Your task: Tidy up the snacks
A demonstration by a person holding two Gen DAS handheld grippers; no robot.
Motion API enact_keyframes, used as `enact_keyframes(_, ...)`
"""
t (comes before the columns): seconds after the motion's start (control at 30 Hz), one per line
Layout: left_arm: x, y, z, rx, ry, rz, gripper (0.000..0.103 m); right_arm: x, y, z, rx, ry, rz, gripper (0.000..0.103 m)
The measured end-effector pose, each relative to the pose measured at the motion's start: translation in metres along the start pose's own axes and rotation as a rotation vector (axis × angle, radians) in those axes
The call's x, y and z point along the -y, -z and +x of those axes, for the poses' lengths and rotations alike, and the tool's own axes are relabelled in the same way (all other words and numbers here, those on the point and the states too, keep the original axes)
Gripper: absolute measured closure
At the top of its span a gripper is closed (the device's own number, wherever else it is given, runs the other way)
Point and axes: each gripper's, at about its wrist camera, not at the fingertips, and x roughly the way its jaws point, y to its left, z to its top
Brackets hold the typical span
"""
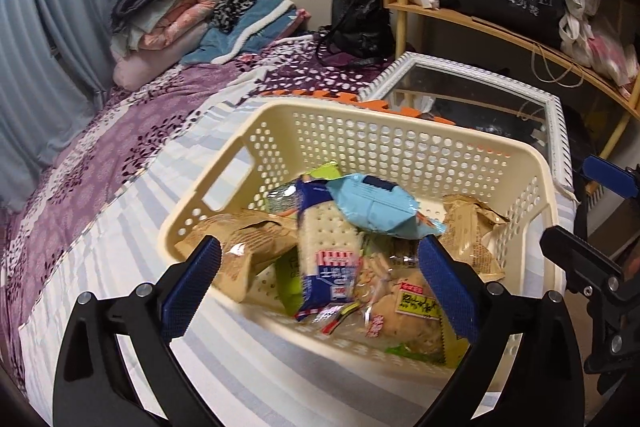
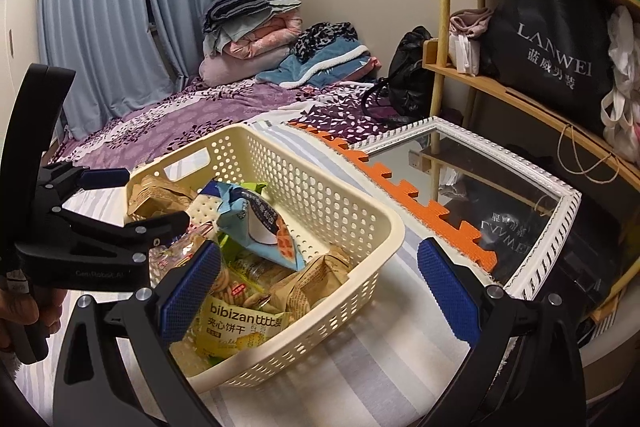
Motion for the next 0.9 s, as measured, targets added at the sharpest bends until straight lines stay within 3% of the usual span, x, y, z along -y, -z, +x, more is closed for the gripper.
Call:
enact_keyframes(0.43,-0.039,0.017,-0.049,0.129,-0.113,-0.154,0.003,-0.037,0.002,-0.018,0.007,0.008,-0.111,0.005)
enact_keyframes(0.7,-0.038,0.028,-0.076,0.196,-0.318,-0.126,0.003,-0.062,0.003,-0.032,0.028,0.008,-0.176,0.005)
enact_keyframes(0.9,-0.052,0.031,-0.084,0.156,-0.217,-0.183,0.003,-0.078,0.006,-0.039,0.039,0.021,-0.222,0.005)
